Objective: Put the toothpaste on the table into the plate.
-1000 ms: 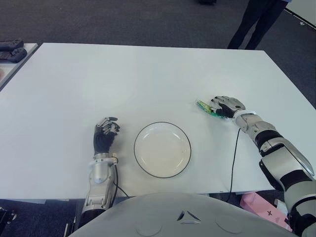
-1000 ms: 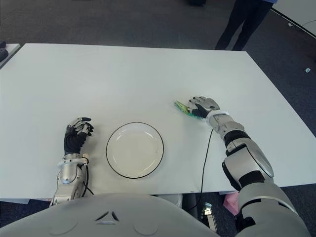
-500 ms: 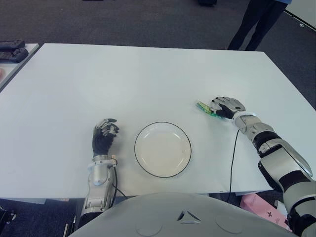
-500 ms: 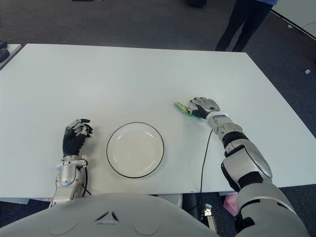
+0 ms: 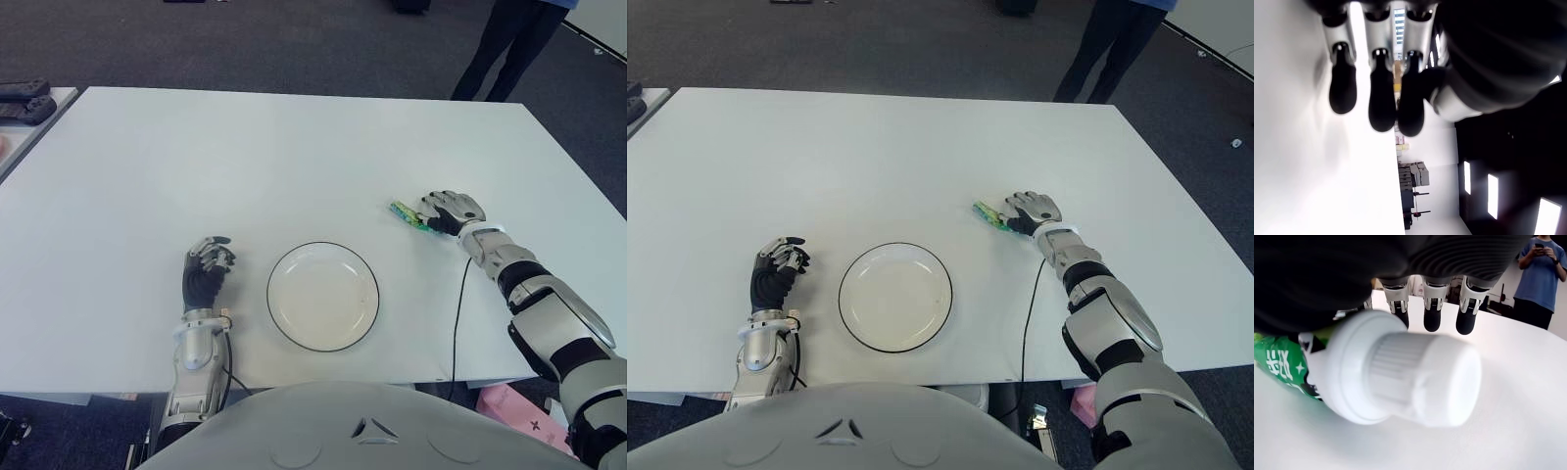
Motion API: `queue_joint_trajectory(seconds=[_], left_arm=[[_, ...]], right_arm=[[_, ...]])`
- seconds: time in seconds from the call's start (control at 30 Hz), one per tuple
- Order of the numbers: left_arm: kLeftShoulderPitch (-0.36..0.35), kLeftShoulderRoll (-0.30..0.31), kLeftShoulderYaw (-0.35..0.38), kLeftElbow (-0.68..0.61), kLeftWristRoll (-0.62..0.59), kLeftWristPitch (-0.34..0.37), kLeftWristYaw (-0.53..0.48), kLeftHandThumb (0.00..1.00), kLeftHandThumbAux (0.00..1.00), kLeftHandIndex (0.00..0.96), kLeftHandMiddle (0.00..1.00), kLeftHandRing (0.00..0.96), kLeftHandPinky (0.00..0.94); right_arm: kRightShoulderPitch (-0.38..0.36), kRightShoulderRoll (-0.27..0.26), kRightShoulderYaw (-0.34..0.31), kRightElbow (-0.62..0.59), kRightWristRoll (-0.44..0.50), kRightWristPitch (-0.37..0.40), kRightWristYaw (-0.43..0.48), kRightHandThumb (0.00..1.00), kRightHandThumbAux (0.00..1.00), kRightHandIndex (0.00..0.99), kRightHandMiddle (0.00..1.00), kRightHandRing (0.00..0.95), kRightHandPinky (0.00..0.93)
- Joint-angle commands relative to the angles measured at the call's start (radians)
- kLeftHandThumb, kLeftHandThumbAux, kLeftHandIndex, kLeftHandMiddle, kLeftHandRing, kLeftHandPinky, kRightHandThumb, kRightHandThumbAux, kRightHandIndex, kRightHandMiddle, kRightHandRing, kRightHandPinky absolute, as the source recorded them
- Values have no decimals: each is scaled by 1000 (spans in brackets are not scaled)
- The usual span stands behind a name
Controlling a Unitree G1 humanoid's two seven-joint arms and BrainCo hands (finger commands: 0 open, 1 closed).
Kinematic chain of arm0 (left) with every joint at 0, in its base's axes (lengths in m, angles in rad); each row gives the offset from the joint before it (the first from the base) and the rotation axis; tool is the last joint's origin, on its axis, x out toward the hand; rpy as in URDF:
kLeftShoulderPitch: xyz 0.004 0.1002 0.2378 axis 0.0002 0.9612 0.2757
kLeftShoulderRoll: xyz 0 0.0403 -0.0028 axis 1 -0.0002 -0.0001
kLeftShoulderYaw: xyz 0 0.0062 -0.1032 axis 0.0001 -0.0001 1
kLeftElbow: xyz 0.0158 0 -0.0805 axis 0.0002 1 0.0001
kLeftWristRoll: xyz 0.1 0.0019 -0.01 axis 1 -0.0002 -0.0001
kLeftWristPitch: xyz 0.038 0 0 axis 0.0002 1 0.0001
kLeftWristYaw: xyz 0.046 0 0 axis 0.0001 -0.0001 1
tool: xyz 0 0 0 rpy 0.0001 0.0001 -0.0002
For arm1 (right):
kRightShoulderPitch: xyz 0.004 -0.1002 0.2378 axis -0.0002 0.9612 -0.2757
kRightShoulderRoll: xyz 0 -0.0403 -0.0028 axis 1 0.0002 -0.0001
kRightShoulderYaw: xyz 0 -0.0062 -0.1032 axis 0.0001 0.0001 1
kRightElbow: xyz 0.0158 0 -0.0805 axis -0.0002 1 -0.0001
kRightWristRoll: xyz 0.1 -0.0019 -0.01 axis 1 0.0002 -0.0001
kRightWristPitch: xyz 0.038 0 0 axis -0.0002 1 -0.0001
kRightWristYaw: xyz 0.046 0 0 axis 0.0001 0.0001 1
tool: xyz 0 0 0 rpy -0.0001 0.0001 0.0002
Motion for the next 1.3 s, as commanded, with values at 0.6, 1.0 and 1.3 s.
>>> queue_joint_trajectory(seconds=[0.6,1.0,1.3], left_arm=[[4,3,3,34,0,18,-1,704,718,434,627,623,621],[-2,5,0,34,1,28,-3,703,719,434,627,623,617],[-5,0,-2,33,1,33,0,704,719,434,624,618,613]], right_arm=[[196,74,64,128,-20,117,-97,505,624,0,0,0,0],[223,18,-160,-129,204,13,-135,355,736,0,0,0,42],[323,-16,-263,-281,266,-71,-141,337,736,0,14,18,84]])
